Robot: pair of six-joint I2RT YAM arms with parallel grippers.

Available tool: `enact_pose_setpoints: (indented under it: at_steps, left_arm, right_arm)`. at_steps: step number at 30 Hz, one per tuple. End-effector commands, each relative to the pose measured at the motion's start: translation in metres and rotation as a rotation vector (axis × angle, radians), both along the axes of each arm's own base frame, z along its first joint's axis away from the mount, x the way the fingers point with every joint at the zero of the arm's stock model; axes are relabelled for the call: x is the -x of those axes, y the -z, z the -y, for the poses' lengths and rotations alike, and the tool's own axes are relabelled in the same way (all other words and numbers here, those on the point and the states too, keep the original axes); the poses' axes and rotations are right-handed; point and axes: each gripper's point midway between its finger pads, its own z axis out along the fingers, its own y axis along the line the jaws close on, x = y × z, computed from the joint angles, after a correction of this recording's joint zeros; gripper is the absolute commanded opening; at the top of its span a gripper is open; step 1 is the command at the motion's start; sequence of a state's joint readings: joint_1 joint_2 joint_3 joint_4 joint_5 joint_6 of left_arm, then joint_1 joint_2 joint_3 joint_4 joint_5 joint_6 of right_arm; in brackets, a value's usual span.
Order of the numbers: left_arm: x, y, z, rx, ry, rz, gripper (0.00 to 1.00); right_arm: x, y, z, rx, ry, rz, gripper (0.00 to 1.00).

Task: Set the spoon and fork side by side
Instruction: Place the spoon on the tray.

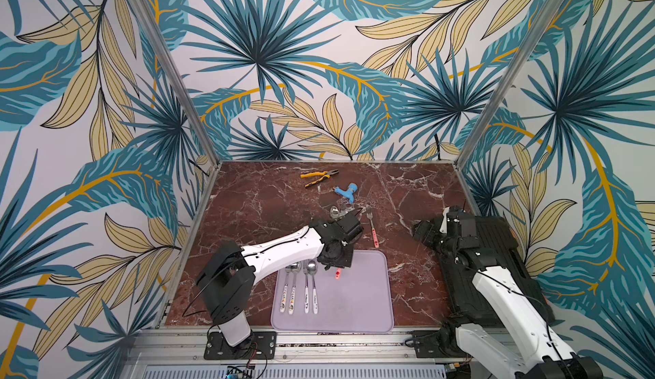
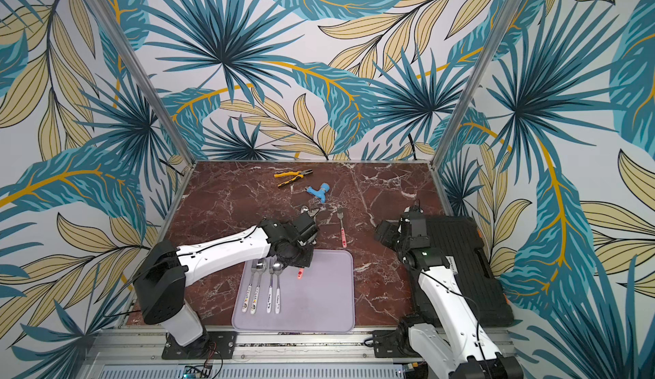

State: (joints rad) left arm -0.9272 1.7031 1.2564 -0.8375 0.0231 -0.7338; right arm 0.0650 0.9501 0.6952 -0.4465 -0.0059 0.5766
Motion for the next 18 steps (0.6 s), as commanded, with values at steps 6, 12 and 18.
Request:
enact_pose_setpoints:
  at_steps: [6,12,18]
  left_arm:
    - [0.043,0.039,-0.003,-0.050,-0.034,-0.086,0.08]
    - [0.057,0.058,-0.007,-0.073,-0.048,-0.118,0.10]
    - [0.058,0.064,-0.013,-0.113,-0.058,-0.118,0.14]
  right_arm:
    - [0.006,0.012,0.000,-0.006,0.003,-0.031,0.99]
    - [0.005,0.014,-0.001,-0.011,0.000,-0.039,0.99]
    - [0.005,0.014,-0.002,-0.013,-0.003,-0.038,0.99]
